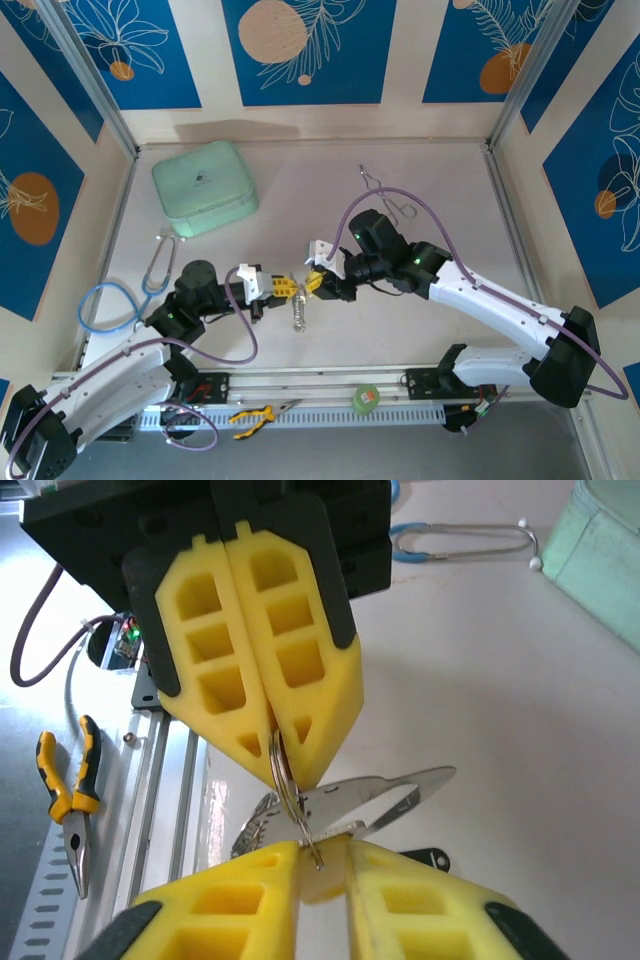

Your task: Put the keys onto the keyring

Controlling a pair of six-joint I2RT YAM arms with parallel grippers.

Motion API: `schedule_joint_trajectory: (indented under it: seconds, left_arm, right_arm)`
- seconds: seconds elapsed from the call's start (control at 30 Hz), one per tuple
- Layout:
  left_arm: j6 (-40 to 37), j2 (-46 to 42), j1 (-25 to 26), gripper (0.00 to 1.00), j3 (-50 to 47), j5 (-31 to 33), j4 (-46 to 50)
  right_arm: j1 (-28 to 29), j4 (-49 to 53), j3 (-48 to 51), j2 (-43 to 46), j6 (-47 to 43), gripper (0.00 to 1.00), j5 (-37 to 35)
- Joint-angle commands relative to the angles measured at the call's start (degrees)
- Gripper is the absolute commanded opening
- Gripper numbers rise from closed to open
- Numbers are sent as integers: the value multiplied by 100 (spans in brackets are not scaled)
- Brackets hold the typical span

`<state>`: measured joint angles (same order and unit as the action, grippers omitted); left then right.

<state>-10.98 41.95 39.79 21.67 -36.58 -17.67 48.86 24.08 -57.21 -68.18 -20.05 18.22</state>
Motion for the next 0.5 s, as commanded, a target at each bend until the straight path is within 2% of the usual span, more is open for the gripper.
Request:
schedule_joint_trajectory:
  seconds: [0.0, 0.23, 0.37, 0.47]
  left_arm:
    - [104, -53, 21, 0, -53, -222, -342]
    - [216, -21, 28, 0, -17, -342, -548]
    - [322, 57, 24, 0, 8, -533, -748]
    - [384, 129, 20, 0, -10, -587, -876]
  right_arm:
    - [-36, -122, 17, -36, 116, 12, 300]
    - [-113, -37, 43, -201, 88, 1, 502]
    - [-131, -48, -9, -300, 116, 2, 611]
    - [-131, -128, -27, -314, 180, 8, 601]
